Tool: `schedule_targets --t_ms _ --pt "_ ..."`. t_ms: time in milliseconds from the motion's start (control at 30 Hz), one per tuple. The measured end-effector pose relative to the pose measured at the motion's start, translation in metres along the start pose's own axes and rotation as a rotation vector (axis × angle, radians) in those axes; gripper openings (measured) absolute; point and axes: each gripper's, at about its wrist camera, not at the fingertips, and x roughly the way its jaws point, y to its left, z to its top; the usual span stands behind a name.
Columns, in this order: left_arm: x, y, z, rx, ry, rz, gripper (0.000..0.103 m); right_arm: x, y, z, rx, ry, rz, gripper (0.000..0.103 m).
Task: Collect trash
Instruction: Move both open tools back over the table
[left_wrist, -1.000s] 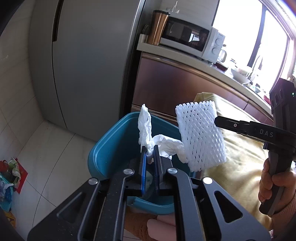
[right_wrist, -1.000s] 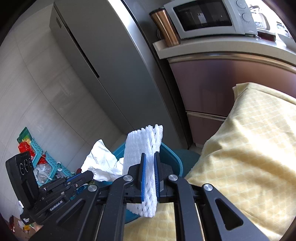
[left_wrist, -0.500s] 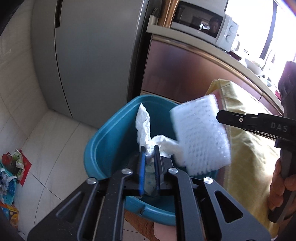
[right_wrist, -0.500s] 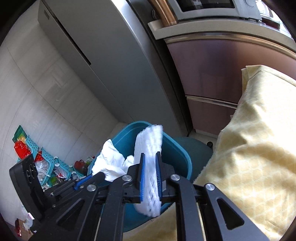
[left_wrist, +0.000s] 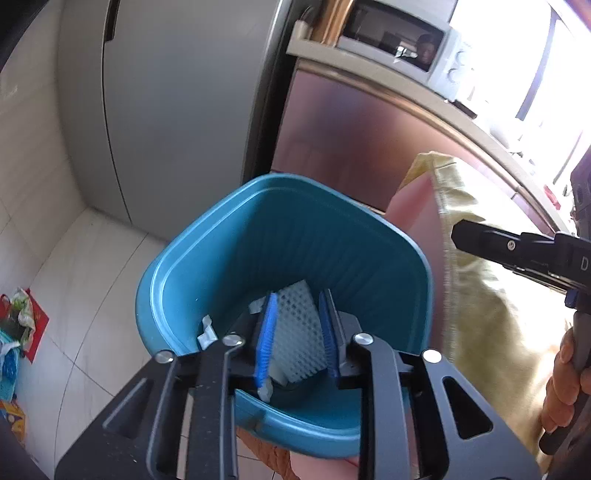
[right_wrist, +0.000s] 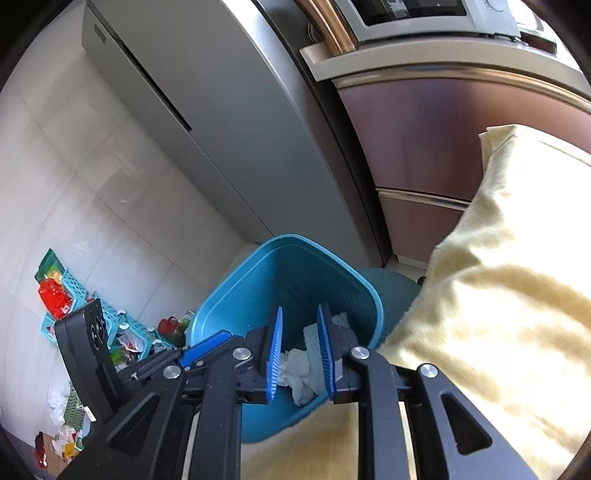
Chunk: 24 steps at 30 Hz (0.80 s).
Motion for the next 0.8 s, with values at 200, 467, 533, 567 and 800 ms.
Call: schedule_targets --t_ms 200,467,533,567,800 --pt "-0.036 -0.032 0.001 0.072 -0.083 -0.067 0.039 -0.050 0.002 -0.020 -0.071 -0.060 0.005 0.031" --pt "-0.070 -0.102 -0.006 0.215 -0.126 -0.235 0.043 -0.142 -0.010 -0.051 -0.114 -0.204 -0.058 0.037" --pt "-0.076 -0.120 -0.010 0.253 -0.122 -0.281 0.044 -0.163 -0.015 -0.059 -0.106 -0.235 -0.075 0.037" --pt "-0.077 -0.131 -0.012 0.270 -0.120 -0.302 0.044 -0.172 -0.017 -0.063 -0.103 -0.252 -0.088 0.037" --pt "-0.076 -0.206 -0.032 0.390 -0.065 -0.442 0.044 -0.241 -0.048 -0.103 -0.034 -0.344 -0.189 0.037"
